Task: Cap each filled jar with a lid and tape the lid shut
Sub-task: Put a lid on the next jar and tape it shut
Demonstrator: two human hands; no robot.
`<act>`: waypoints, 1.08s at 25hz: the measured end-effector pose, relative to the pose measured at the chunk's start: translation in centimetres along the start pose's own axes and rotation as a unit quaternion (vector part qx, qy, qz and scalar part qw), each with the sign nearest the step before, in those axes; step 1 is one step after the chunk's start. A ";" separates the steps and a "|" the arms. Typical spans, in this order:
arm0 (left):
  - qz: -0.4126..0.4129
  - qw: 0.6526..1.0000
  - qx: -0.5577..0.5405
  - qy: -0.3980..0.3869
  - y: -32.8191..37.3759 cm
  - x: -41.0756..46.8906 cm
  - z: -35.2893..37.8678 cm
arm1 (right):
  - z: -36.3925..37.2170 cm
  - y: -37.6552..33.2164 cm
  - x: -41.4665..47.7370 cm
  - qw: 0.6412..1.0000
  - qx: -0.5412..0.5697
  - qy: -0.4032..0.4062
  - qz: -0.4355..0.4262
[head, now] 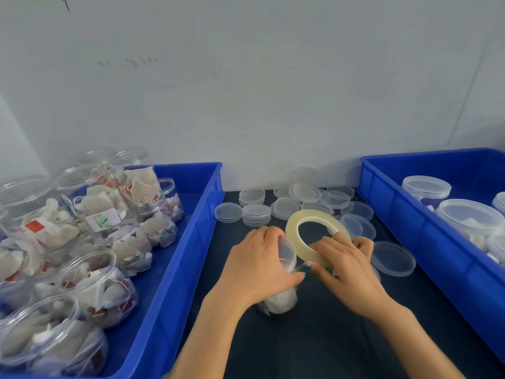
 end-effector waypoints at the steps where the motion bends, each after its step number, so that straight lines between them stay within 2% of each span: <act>1: 0.002 1.000 -0.004 0.006 0.1 0.0 -0.1 | -0.4 0.0 0.0 1.000 -0.012 0.007 -0.008; 4: 0.018 1.000 -0.019 0.015 0.3 0.0 -0.2 | -1.1 -0.3 0.1 0.998 -0.059 0.033 0.015; 11: 0.062 0.996 -0.041 0.044 1.0 -0.5 -0.8 | -0.3 -0.3 0.8 0.993 -0.087 0.049 0.066; 17: 0.047 0.996 -0.062 0.054 0.8 -0.1 -1.0 | 0.0 0.3 2.0 0.984 -0.142 0.046 0.099; 27: 0.015 0.997 -0.051 0.050 0.1 0.8 -0.8 | 1.2 1.7 3.6 0.984 -0.131 0.015 0.118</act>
Point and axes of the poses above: each hand's wrist, its own x-axis towards the middle knuckle, its own z-axis out of the palm, y = z × x, the point moved 8 cm from there along x, towards the middle knuckle, and after that the axes turned 12 degrees about -z, right-handed, at the moved point
